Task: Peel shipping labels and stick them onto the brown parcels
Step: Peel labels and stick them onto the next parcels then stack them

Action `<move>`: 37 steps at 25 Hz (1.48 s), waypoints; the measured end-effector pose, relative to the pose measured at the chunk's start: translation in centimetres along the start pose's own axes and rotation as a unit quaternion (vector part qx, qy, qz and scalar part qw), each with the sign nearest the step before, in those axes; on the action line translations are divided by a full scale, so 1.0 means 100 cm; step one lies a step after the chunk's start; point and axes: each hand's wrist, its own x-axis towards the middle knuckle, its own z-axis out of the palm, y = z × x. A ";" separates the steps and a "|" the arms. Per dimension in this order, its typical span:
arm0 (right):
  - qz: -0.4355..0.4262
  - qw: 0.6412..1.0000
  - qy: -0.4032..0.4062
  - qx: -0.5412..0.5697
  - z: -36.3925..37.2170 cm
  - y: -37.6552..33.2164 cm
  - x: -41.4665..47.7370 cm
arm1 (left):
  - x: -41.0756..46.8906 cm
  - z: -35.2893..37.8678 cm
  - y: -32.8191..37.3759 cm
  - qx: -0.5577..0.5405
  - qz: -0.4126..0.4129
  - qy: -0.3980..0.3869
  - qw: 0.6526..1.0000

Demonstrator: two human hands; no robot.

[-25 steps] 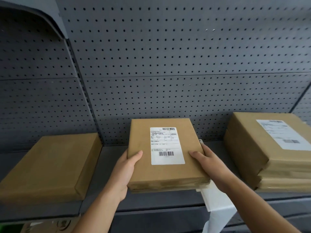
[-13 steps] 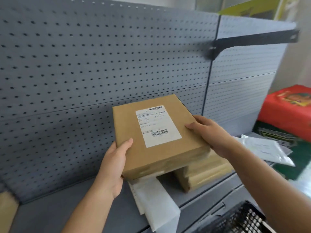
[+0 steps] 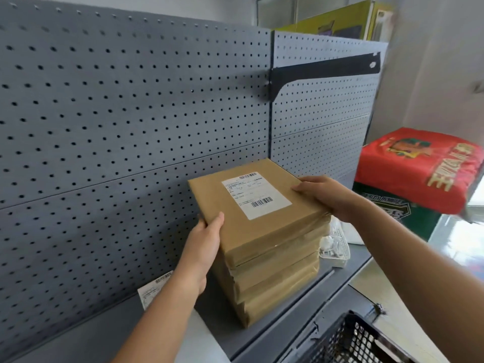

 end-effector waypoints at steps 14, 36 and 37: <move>-0.012 0.985 -0.009 -0.169 0.004 0.014 0.050 | 0.030 0.004 -0.016 0.049 0.003 0.048 0.998; -0.421 0.825 -0.139 -0.350 0.422 -0.082 -0.080 | -0.168 -0.395 -0.104 0.477 -0.068 0.446 0.754; -0.426 0.821 -0.159 -0.345 0.445 -0.081 -0.090 | -0.182 -0.411 -0.111 0.481 -0.091 0.454 0.745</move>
